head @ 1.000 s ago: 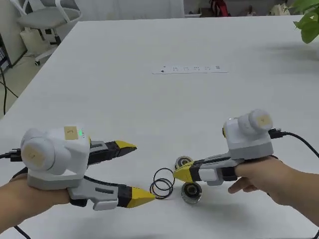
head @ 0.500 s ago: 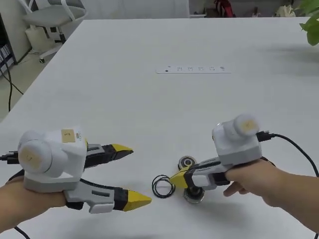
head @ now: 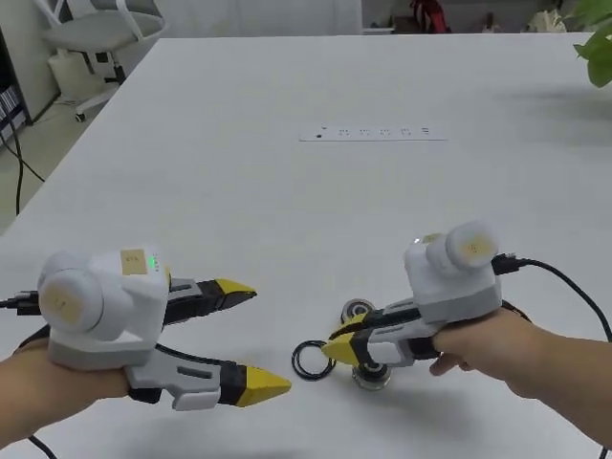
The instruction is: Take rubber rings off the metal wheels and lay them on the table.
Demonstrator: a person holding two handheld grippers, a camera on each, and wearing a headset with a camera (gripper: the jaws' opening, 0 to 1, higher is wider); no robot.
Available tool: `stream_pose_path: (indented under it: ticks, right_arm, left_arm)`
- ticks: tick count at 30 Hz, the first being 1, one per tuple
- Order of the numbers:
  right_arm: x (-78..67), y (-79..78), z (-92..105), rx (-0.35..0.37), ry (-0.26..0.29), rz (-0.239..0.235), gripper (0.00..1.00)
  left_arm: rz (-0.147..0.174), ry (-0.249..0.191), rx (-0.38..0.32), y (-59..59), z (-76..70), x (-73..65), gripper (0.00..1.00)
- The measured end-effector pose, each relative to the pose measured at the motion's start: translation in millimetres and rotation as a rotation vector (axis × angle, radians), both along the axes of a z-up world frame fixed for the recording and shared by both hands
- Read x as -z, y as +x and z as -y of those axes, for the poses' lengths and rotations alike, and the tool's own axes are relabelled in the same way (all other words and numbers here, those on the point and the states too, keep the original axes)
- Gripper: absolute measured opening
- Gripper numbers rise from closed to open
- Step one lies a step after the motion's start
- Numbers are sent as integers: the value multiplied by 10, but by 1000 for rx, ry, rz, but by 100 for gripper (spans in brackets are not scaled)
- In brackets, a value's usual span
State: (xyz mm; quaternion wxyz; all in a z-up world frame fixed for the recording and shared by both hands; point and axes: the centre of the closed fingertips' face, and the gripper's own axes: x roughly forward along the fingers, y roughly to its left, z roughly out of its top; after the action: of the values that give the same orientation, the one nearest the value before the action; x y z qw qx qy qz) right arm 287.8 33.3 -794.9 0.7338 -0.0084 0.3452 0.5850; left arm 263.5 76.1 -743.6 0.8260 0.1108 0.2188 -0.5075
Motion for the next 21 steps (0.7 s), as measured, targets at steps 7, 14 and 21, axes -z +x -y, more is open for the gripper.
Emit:
stream_pose_path:
  ticks: [7, 14, 21]
  right_arm:
    - [-198, 87, 12, 19, 65, 49, 27]
    - [-366, 149, 120, 20, 91, 126, 33]
    - [-390, 236, 314, 23, 63, 189, 33]
  left_arm:
    - [-9, 4, 6, 22, 9, -6, 67]
    - [-5, -1, 18, 87, 88, -58, 65]
    - [0, 4, 34, 180, 170, -59, 61]
